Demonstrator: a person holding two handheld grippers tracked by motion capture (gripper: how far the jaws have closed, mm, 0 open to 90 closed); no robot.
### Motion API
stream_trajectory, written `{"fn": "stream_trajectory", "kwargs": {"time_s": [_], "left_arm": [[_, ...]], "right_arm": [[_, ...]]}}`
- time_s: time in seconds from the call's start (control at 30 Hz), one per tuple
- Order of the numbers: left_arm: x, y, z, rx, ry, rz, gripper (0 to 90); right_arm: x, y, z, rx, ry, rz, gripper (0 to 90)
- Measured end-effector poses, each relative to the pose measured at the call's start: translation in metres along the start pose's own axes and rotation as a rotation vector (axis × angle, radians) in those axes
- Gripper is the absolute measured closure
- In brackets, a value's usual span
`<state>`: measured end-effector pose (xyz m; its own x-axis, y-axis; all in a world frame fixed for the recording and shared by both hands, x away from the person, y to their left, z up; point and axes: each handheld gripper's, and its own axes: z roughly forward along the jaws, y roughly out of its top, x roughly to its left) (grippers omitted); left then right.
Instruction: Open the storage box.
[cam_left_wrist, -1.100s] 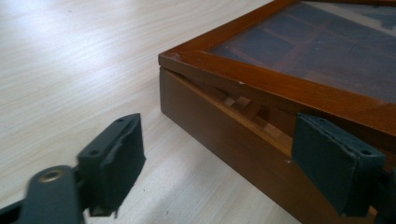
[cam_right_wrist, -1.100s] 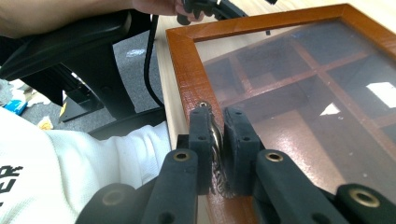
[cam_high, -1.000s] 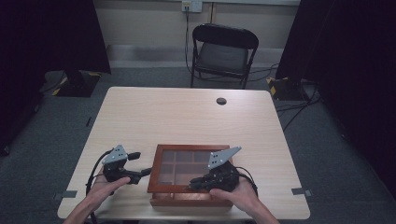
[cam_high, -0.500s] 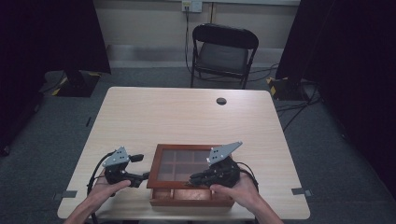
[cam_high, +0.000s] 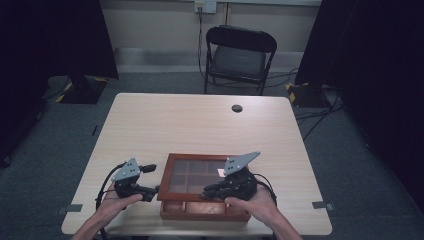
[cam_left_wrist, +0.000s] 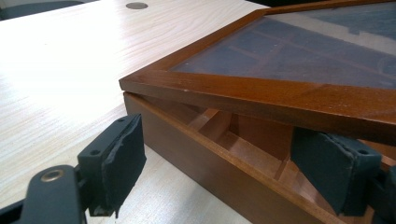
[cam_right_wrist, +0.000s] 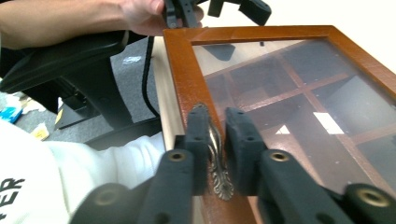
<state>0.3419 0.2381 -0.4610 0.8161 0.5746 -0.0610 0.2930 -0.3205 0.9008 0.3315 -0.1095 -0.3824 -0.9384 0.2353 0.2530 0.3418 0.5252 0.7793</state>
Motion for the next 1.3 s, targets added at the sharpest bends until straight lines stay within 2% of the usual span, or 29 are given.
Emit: {"fn": "stream_trajectory", "kwargs": {"time_s": [0.13,0.2,0.27,0.37,0.4,0.47,0.63,0.67,0.7,0.77,0.83,0.87,0.97,1.07,1.3], "left_arm": [[0.0,0.0,-0.001,-0.014,0.0,-0.001,17.5],[0.0,0.001,-0.001,-0.021,0.002,-0.003,17.5],[0.0,0.001,-0.002,-0.024,0.003,-0.002,17.5],[0.0,0.001,-0.002,-0.023,0.005,-0.002,17.5],[0.0,0.002,-0.002,-0.022,0.004,-0.003,18.0],[0.001,0.003,-0.002,-0.03,0.001,0.002,18.4],[0.001,0.005,-0.004,-0.049,0.002,-0.008,18.3],[0.001,0.005,-0.004,-0.048,0.002,-0.011,18.2],[0.0,0.006,-0.004,-0.049,0.003,-0.013,18.0],[-0.001,0.008,-0.004,-0.053,-0.008,-0.017,16.5],[-0.002,0.01,-0.003,-0.059,-0.011,-0.011,16.5],[-0.003,0.011,-0.003,-0.062,-0.016,-0.023,16.4],[-0.002,0.012,-0.003,-0.06,-0.014,-0.013,16.2],[-0.003,0.014,-0.003,-0.082,-0.008,-0.013,16.5],[-0.002,0.017,-0.004,-0.089,-0.016,-0.009,15.9]], "right_arm": [[0.0,0.0,-0.002,-0.027,-0.009,-0.004,66.9],[0.0,0.0,-0.005,-0.039,-0.012,0.001,64.4],[0.0,-0.001,-0.012,-0.057,-0.044,0.01,55.6],[-0.001,-0.004,-0.016,-0.059,-0.061,0.02,51.2],[-0.002,-0.008,-0.021,-0.07,-0.081,0.032,47.3],[-0.003,-0.013,-0.025,-0.081,-0.098,0.04,45.3],[-0.005,-0.023,-0.035,-0.121,-0.124,0.051,37.3],[-0.005,-0.028,-0.04,-0.159,-0.129,0.052,33.6],[-0.005,-0.031,-0.042,-0.175,-0.134,0.052,32.6],[-0.006,-0.036,-0.045,-0.172,-0.155,0.054,29.0],[-0.007,-0.039,-0.047,-0.172,-0.16,0.054,28.8],[-0.008,-0.045,-0.05,-0.179,-0.174,0.063,27.2],[-0.009,-0.051,-0.054,-0.197,-0.188,0.071,26.8],[-0.011,-0.057,-0.056,-0.204,-0.204,0.079,24.0],[-0.011,-0.063,-0.058,-0.24,-0.231,0.057,19.3]]}}
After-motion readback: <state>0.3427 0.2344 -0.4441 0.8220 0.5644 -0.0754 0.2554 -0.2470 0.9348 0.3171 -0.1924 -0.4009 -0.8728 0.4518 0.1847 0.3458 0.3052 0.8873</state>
